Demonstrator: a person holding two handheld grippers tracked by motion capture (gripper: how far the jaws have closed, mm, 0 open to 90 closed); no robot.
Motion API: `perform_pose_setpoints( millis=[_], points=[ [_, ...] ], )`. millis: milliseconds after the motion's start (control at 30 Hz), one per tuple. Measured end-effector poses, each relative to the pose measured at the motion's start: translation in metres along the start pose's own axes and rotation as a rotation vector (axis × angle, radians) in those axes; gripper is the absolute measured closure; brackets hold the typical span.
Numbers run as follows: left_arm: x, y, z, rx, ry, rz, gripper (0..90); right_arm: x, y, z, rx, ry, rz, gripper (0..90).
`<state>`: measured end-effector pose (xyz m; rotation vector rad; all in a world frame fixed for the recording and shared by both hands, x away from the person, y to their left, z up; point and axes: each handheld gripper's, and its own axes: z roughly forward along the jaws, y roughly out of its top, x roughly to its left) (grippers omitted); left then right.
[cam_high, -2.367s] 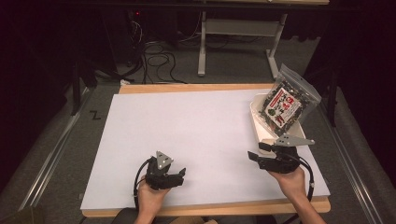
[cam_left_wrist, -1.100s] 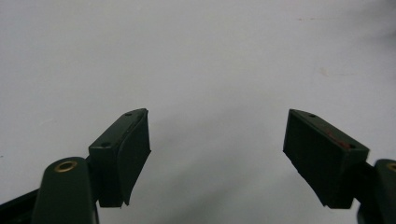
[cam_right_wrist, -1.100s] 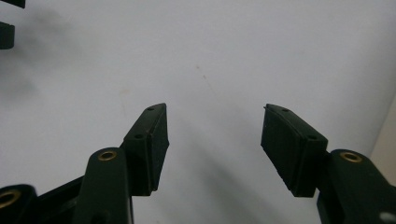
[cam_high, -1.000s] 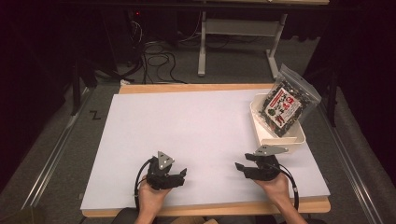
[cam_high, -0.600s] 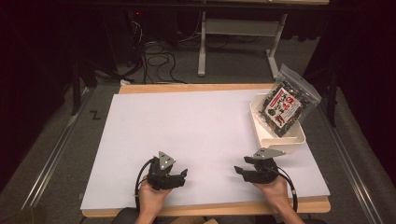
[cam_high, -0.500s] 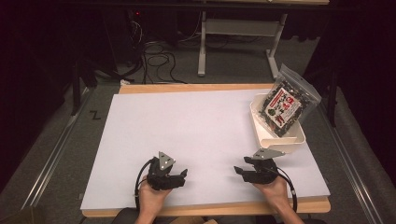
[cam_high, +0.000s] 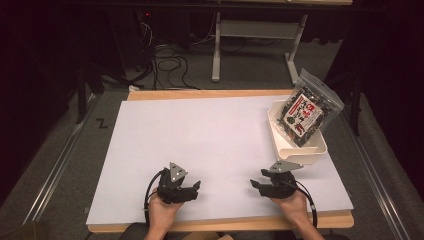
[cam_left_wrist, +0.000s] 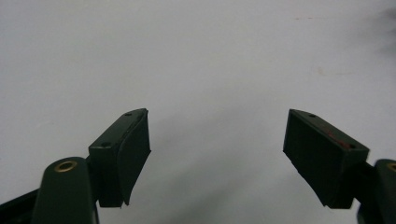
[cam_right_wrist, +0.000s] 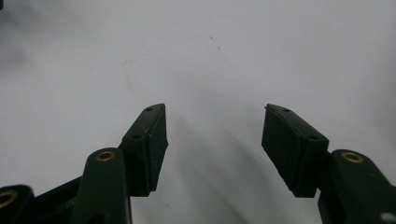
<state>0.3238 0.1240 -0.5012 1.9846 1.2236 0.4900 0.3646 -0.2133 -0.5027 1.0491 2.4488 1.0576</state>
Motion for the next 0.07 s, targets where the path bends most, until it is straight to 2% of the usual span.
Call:
perform_pose_setpoints(
  millis=[67],
  points=[
    [-0.0003, 0.0003, 0.0006, 0.0, 0.0, 0.001, 23.5, -0.0013, 0.0001, -0.001, -0.006, -0.001, -0.003, 41.3]
  ],
)
